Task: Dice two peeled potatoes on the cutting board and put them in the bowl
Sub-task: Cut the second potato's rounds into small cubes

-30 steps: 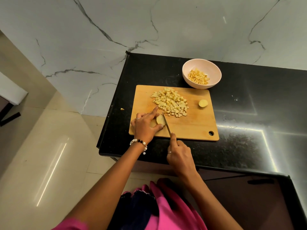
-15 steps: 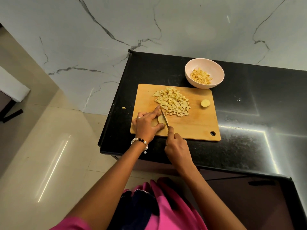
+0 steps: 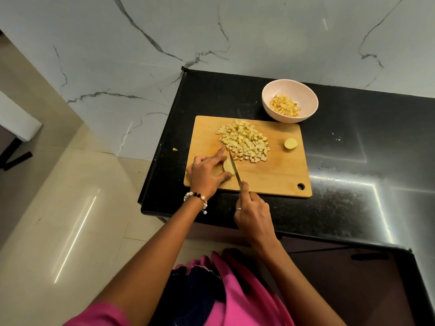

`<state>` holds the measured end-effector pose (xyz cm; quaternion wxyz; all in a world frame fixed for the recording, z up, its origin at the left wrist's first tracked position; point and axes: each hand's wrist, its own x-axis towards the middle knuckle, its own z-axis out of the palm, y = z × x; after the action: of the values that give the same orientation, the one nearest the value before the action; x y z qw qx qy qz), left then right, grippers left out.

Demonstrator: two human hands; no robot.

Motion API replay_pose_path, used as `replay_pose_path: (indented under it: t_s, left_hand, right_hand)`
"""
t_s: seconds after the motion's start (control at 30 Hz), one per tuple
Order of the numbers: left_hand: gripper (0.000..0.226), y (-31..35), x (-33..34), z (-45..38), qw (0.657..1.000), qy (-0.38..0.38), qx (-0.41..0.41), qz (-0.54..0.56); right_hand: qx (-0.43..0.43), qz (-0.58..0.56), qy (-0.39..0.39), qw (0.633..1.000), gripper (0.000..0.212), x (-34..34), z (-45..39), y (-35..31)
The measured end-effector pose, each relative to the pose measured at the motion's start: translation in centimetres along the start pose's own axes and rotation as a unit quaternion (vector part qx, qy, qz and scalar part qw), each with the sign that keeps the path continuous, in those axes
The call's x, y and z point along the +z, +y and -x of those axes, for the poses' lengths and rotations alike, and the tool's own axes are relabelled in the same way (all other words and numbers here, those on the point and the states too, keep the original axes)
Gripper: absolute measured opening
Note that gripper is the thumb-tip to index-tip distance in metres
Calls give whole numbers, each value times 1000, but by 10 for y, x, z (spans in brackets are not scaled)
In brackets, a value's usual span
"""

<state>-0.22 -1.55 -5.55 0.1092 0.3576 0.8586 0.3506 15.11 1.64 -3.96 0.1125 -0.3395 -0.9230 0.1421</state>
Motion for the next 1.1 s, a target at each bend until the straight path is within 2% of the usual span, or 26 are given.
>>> replay_pose_path:
  t_s: [0.1,0.2,0.4,0.5,0.6,0.8,0.93,1.1]
  left_hand:
    - [76,-3,1,0,1000,7,1,20]
    - [75,-7,4,-1,999,19,-4,45]
    - [76,-6,6,-1,998,41,-7,48]
    - [77,-6,8,-1,998,44,-12,50]
    - [77,-8,9,0,998,44,-14,49]
    - [76,-3,6,2,998,40,-12,52]
    - [71,-3,4,1,998,35,-11,58]
    - [77,-8,1,1,997,32,-1,73]
  right_hand:
    - [-11,7,-2,1000,46,2,-7,-2]
    - [-2,25,-23,999,57,4,-10,-4]
    - [-24,61,-36,997,55,8,-27,-13]
    - [-25,82,-64,994,65,4,-10,-8]
    - [-33,94,-40,994,72,9,6,-3]
    - [-21,89,-44,995,66,8,23,3]
    - [-10,45,-30,998,50,5,18,7]
    - [-15,-11,-21,1000,45,-2,1,-1]
